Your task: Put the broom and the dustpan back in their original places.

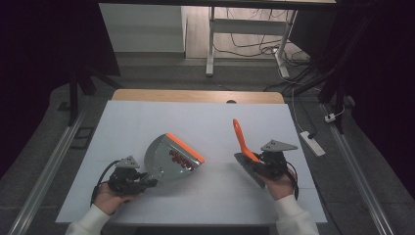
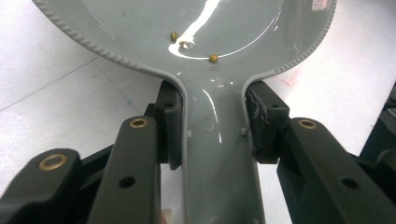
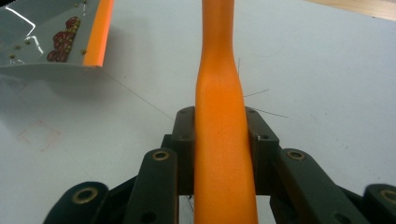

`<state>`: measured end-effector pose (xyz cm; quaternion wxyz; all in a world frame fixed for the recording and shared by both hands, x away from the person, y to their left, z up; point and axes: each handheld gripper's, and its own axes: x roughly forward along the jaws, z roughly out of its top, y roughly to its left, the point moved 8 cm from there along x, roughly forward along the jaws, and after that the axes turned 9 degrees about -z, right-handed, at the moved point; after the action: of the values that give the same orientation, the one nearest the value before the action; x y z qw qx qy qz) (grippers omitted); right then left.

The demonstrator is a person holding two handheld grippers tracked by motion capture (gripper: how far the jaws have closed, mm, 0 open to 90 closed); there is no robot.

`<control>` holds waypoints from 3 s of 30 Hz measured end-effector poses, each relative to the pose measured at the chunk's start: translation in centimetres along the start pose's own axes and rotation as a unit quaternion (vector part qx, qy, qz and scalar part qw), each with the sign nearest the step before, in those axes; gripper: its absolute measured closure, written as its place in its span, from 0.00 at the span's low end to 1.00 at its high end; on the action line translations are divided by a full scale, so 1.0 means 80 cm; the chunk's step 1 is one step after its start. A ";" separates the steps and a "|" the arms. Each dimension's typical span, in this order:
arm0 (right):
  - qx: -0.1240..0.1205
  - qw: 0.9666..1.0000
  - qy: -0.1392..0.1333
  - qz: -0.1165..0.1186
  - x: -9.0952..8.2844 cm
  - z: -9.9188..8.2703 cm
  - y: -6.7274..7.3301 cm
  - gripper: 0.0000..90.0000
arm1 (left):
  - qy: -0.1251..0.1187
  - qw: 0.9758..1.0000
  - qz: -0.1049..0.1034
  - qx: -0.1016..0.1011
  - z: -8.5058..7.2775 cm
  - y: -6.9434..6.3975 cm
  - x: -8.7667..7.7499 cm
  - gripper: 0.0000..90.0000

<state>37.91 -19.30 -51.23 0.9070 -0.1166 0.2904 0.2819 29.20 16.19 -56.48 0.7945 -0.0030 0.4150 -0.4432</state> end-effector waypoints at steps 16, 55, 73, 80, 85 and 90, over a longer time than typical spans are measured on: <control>0.004 1.000 0.007 0.017 -0.010 -0.016 -0.010 0.78 | -0.020 0.998 0.038 -0.048 -0.011 0.008 -0.005 0.68; 0.003 0.998 0.040 0.055 -0.018 -0.033 -0.003 0.78 | -0.085 0.975 0.125 -0.165 -0.012 0.051 -0.020 0.68; -0.004 0.996 0.063 0.067 -0.015 -0.043 0.000 0.78 | -0.084 0.962 0.158 -0.205 -0.014 0.058 -0.013 0.68; -0.009 0.995 0.077 0.055 -0.004 -0.048 -0.006 0.78 | -0.066 0.961 0.161 -0.213 -0.019 0.063 -0.009 0.68; -0.003 0.996 0.079 0.044 0.001 -0.048 -0.018 0.77 | -0.058 0.961 0.165 -0.213 -0.020 0.064 -0.005 0.68; 0.002 0.996 0.086 0.030 0.009 -0.052 -0.031 0.72 | -0.052 0.963 0.163 -0.211 -0.021 0.063 -0.002 0.68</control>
<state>37.93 -22.59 -54.87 0.8698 -0.1302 0.3714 0.2976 31.58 19.96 -59.35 0.8577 -0.1255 0.4523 -0.2096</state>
